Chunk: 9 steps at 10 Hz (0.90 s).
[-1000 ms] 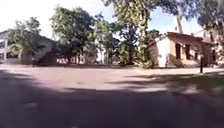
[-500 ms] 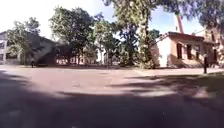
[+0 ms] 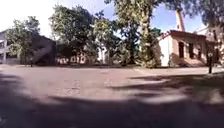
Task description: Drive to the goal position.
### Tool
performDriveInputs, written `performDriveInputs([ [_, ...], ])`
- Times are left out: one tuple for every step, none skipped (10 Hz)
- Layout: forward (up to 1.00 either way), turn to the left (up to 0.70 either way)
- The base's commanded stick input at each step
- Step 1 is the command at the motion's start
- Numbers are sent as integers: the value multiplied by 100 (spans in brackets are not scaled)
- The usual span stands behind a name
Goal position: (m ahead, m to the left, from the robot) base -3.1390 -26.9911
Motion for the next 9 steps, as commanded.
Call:
performDriveInputs([
  [70,-14],
  [70,-14],
  [70,-14],
  [70,-14],
  [70,-14],
  [70,-14],
  [70,-14],
  [70,-14],
  [70,-14],
])
